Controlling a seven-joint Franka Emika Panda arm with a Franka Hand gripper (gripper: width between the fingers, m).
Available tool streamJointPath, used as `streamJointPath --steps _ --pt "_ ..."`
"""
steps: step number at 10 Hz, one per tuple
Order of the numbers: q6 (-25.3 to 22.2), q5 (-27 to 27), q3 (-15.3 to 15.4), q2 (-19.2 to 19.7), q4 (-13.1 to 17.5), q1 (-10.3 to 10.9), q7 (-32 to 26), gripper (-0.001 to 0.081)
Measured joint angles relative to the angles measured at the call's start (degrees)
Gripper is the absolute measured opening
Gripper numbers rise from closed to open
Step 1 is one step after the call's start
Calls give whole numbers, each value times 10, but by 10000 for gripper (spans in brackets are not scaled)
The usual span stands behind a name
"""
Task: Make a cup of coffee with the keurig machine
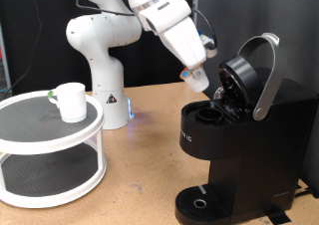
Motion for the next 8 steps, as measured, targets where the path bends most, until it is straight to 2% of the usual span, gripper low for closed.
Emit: streamJointPath --steps 3,8 --pt "26 0 8 24 0 1 0 431" --pt "40 17 22 58 0 6 -21 431"
